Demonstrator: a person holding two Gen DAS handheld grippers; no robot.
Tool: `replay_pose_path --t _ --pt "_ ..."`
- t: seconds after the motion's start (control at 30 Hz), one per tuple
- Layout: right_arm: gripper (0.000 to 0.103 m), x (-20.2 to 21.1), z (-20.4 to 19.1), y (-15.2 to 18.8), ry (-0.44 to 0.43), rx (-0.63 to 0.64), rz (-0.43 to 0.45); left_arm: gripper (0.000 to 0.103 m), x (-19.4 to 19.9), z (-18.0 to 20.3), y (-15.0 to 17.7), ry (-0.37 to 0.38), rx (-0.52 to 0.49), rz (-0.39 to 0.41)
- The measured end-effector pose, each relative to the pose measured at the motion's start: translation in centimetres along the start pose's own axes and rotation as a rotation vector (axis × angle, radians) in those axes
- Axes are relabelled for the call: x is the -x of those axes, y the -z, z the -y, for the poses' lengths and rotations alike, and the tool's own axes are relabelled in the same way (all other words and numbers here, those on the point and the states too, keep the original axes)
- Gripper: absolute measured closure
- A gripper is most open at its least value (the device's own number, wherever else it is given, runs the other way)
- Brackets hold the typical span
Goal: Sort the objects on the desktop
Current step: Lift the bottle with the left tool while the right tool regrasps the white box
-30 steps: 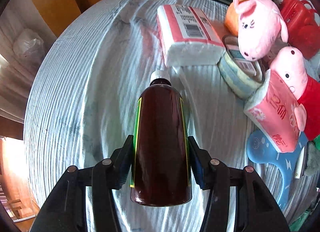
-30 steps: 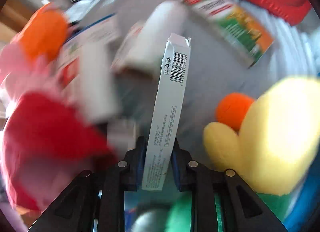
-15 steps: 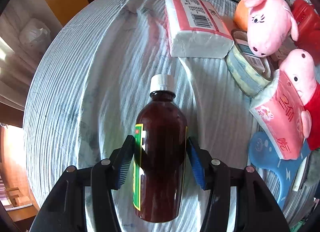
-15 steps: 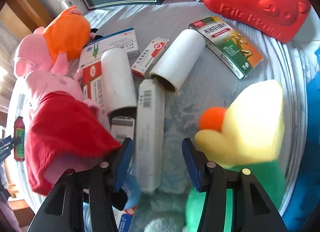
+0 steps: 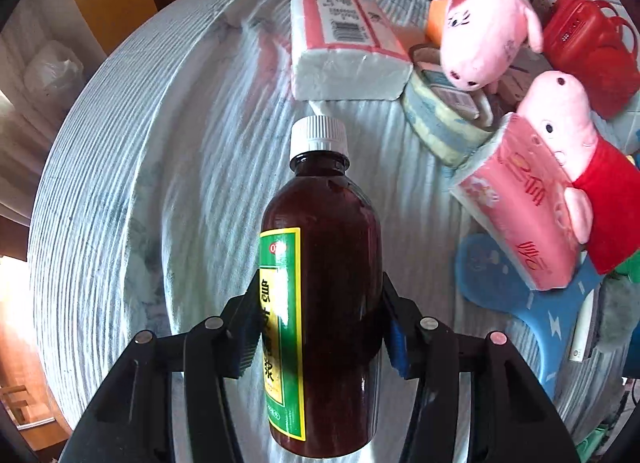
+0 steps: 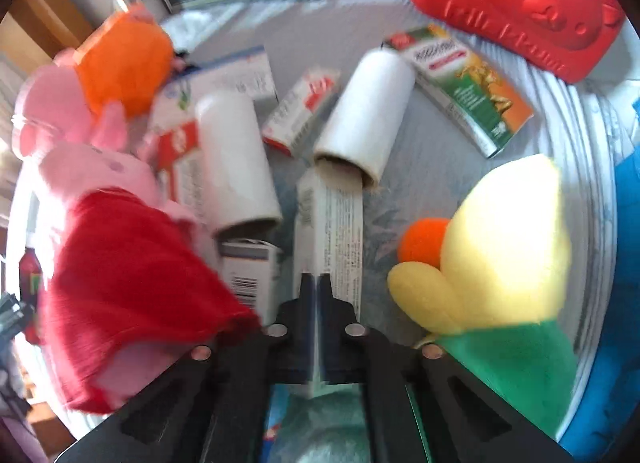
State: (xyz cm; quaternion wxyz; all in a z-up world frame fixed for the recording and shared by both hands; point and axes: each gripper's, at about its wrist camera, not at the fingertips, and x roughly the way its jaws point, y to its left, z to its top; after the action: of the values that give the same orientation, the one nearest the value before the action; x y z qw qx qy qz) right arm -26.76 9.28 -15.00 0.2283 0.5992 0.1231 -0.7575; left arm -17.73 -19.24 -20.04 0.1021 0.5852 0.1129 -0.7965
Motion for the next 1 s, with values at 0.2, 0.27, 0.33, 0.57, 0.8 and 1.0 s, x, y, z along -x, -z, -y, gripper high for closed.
replay_pose_path --t 0.2,0.27,0.33,0.57,0.8,1.0 --pt "0.09 -1.6 0.0 0.3 0.001 0.018 -0.044 0.052 1.6 1.7 0.1 -0.006 -0.018 0.026" --pt "0.074 -4.0 -0.3 0.3 -0.002 0.007 -0.066 0.052 1.2 2.0 0.4 -0.01 -0.006 0.014" --pt "0.073 -4.7 -0.6 0.0 0.053 0.02 -0.033 0.052 0.9 2.7 2.0 -0.008 0.001 0.009" --pt "0.068 -7.8 0.2 -0.4 0.093 -0.007 -0.074 0.052 0.2 3.7 4.4 -0.012 -0.006 0.008" --pt "0.071 -2.5 -0.7 2.0 0.027 -0.022 0.069 0.052 2.0 4.4 4.3 0.003 -0.017 0.073" --pt "0.072 4.6 -1.1 3.1 -0.017 -0.04 0.24 0.052 8.4 6.3 4.3 0.031 -0.066 0.235"
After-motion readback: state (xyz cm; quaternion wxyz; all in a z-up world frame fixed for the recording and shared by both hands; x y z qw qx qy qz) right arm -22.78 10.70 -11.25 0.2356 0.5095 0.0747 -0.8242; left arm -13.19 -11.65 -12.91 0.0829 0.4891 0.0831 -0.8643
